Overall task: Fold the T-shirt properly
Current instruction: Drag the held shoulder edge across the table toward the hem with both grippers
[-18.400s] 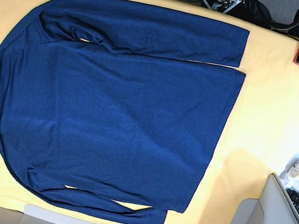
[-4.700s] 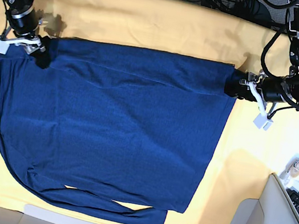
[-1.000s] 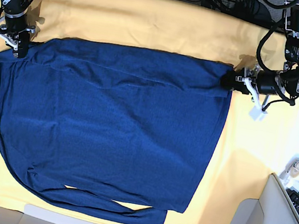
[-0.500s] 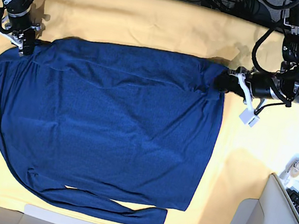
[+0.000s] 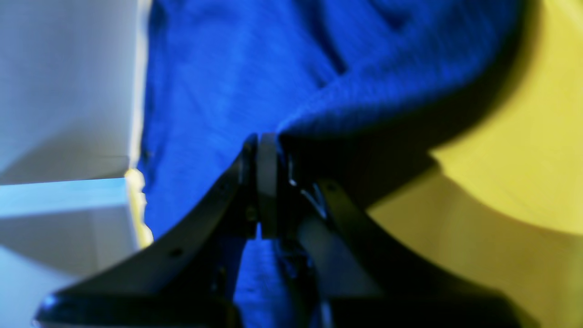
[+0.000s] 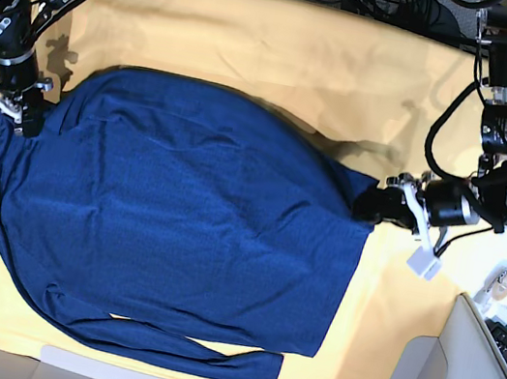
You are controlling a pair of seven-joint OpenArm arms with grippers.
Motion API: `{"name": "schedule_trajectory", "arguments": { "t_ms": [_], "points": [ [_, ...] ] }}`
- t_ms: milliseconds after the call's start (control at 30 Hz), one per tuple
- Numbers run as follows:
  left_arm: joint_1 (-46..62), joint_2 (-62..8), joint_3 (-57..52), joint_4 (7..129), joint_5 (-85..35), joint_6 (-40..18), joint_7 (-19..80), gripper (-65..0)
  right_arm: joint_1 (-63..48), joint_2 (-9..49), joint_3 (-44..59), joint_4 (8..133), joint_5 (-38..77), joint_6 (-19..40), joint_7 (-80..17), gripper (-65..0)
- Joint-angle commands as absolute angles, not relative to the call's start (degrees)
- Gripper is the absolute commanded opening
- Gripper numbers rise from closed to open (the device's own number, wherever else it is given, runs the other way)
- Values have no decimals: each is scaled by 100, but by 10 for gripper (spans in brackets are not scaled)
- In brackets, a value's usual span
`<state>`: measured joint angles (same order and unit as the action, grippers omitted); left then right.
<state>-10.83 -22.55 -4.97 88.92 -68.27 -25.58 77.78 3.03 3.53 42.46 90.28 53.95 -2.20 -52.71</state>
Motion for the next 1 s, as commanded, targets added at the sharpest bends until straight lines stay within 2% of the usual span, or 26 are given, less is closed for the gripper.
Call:
{"name": "schedule_trajectory", "arguments": {
  "t_ms": [0, 400, 600, 800, 967],
  "points": [
    [-1297, -2325, -541, 8822, -6932, -2580, 7679, -650, 453, 435, 4259, 9130, 5508, -171, -5200, -650],
    [-2158, -2343, -549, 7846, -6923, -2580, 7495, -650, 813, 558, 4532, 8716, 5499, -180, -5165, -650],
    [-2185, -2352, -488, 7591, -6897, -2580, 7213, -650, 866, 558, 4804, 8338, 5499, -180, -5165, -650],
    [-2176, -2352, -479, 7037, -6888, -2580, 7116, -650, 875, 558, 4796, 8330, 5490, -180, -5165, -650],
    [-2176, -2484, -532, 7046, -6914, -2580, 7011, -650, 963, 664, 4796, 8365, 5226, -180, -5165, -650]
  ]
}}
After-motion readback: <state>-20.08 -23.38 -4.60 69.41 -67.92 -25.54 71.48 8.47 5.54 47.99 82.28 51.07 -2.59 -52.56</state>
